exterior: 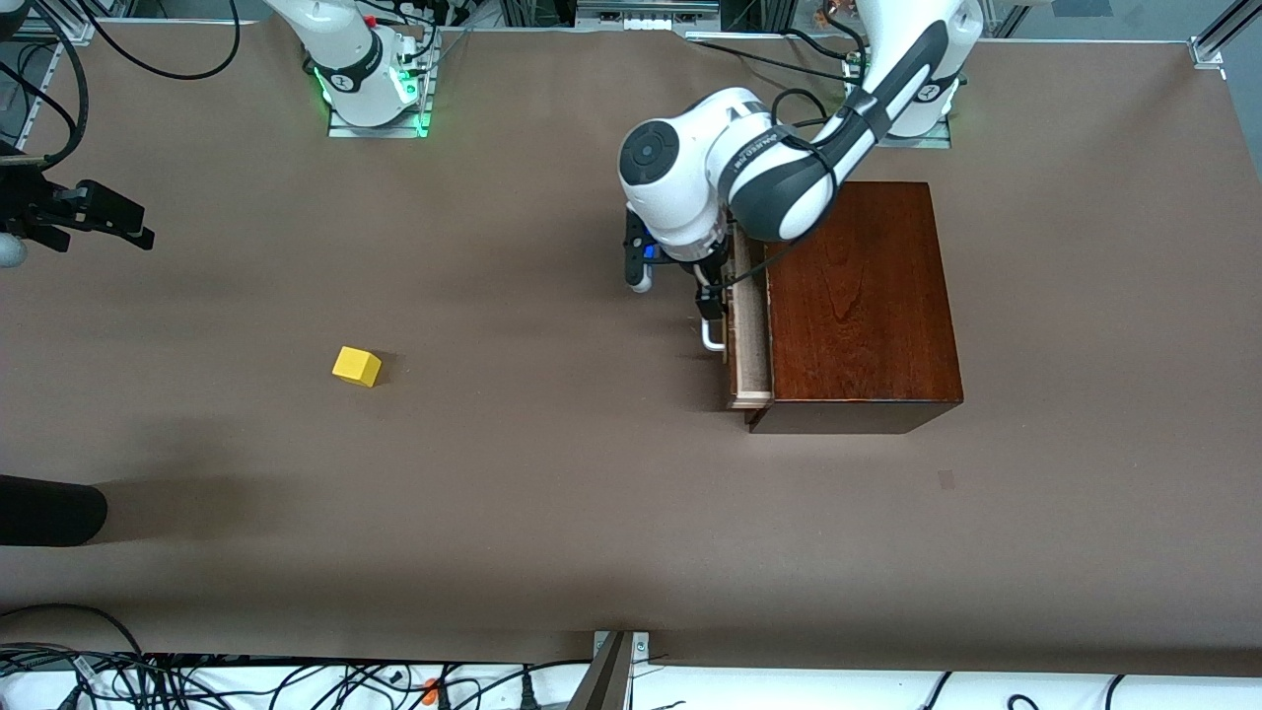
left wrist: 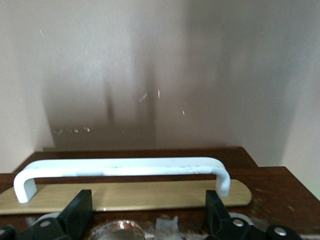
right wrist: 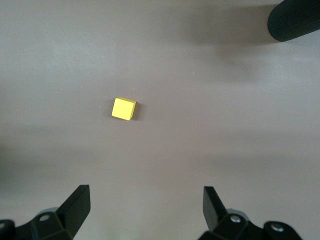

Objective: Open drawer, take yellow block, close drawer
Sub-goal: 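Push the drawer handle into the box with the left gripper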

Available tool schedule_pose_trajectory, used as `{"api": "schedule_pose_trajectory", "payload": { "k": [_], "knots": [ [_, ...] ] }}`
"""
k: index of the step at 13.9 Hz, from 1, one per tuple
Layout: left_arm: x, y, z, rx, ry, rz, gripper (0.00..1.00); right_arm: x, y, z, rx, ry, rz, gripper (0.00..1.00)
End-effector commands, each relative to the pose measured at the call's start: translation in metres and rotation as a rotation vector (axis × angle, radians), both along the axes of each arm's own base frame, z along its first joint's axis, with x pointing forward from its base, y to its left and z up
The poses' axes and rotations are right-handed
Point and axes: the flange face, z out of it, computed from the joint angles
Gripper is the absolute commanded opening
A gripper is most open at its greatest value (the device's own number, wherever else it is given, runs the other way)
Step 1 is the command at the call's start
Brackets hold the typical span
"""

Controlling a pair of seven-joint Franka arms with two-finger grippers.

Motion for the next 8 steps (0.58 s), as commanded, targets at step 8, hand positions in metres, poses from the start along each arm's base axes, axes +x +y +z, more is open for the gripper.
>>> {"api": "schedule_pose_trajectory", "payload": {
  "k": [8],
  "knots": [
    [0.005, 0.064, 0.012, 0.093, -0.033, 0.049, 1.0, -0.004, -0.005, 0.002, 0.013, 0.036, -0.03, 1.0]
  ]
}}
